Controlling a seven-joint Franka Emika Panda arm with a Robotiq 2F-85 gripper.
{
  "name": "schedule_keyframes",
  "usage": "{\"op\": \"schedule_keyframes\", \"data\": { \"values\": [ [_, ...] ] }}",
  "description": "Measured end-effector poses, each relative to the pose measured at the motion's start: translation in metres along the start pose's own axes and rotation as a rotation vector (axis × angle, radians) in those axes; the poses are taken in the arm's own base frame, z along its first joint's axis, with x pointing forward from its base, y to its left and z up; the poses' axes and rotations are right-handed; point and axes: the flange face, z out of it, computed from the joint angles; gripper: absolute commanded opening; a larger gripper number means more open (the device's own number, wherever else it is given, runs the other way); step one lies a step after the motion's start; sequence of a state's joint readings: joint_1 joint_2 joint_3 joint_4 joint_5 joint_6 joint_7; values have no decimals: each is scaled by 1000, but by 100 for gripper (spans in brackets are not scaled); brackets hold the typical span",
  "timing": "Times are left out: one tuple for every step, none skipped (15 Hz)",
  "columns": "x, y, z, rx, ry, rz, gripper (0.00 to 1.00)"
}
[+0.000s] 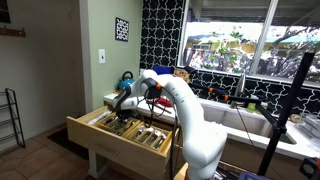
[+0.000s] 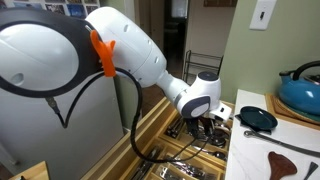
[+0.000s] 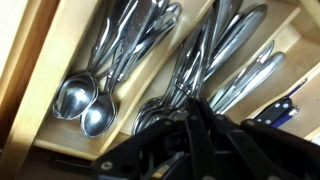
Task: Remove a spoon from the middle compartment of the opened drawer and put it on the counter top, Remove a fork from the middle compartment of the drawer and put it on the counter top
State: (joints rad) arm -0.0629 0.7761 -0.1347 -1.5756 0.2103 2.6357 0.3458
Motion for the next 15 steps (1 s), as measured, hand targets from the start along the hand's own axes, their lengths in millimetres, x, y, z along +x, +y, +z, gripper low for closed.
{"op": "schedule_keyframes", "data": {
  "values": [
    [0, 1, -1, -2, -3, 3, 1],
    [1, 1, -1, -3, -5, 7, 1],
    [1, 2, -1, -3, -6, 10, 1],
    [1, 2, -1, -4, -7, 12, 1],
    [1, 2, -1, -3, -7, 14, 1],
    [1, 2, -1, -2, -7, 15, 1],
    [1, 1, -2, -1, -7, 15, 1],
    [1, 1, -4, 1, -8, 15, 1],
    [1, 1, -8, 5, -9, 14, 1],
    [1, 1, -15, 12, -12, 13, 1],
    [1, 1, -24, 18, -22, 9, 1],
    [0, 3, -33, 21, -43, -4, 1],
    [-3, 6, -44, 20, -79, -27, 1],
    [-6, 10, -54, 16, -119, -51, 1],
    [-9, 14, -64, 9, -161, -74, 1]
  ]
}}
